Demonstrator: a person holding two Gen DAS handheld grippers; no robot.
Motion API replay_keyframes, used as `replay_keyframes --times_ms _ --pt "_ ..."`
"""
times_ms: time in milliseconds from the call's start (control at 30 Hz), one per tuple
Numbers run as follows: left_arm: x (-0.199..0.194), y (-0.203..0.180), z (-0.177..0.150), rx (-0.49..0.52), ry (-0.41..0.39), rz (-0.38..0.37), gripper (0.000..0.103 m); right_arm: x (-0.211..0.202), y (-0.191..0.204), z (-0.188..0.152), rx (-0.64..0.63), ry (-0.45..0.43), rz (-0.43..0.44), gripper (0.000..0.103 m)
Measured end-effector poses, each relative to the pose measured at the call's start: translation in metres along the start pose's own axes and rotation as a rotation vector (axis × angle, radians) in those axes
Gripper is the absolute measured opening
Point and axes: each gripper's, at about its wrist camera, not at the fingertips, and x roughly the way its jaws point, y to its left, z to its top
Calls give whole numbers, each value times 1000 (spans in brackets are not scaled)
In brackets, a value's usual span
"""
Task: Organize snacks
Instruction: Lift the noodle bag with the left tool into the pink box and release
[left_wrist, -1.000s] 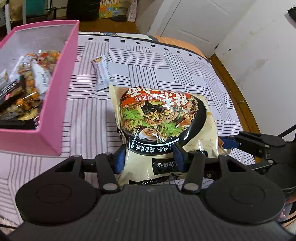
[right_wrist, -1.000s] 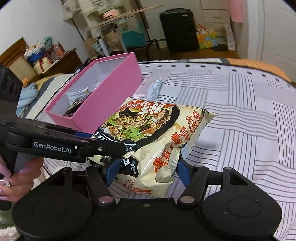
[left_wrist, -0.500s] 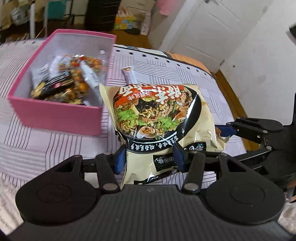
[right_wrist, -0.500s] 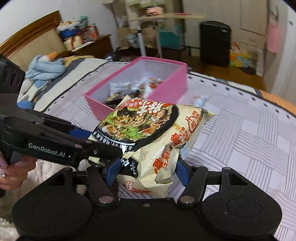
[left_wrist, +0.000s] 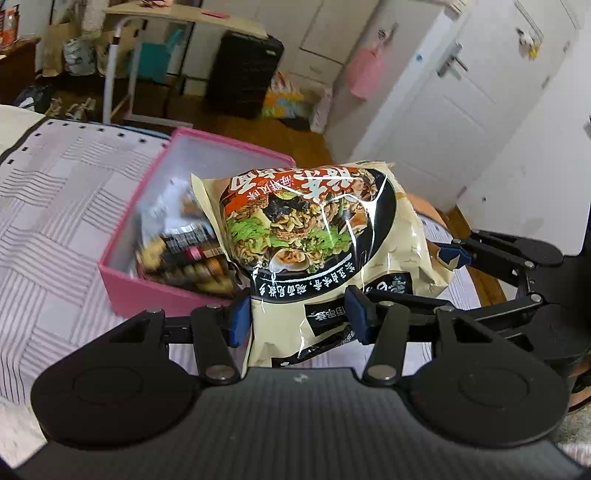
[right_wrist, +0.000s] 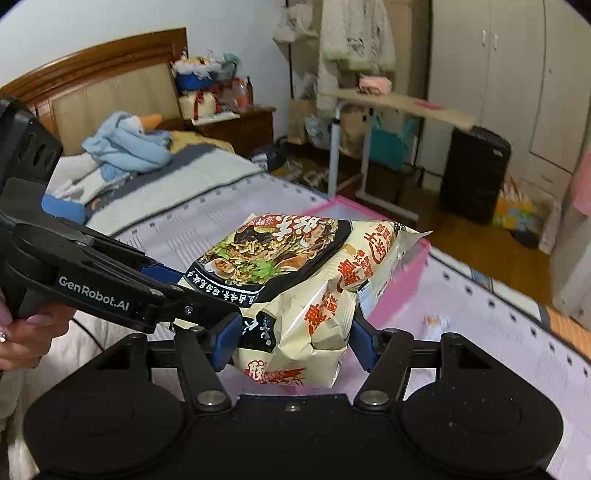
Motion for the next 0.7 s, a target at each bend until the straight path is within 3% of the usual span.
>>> replay_keyframes --times_ms 133,400,533,700 --pt "10 25 21 -28 -46 -8 50 21 -17 19 10 -39 47 67" --pt "74 68 66 -42 2 20 50 89 -48 46 56 9 73 67" --pt "114 85 89 -34 42 25 50 129 -67 50 138 31 42 67" --pt "153 97 117 25 118 13 50 161 -92 52 332 56 27 67"
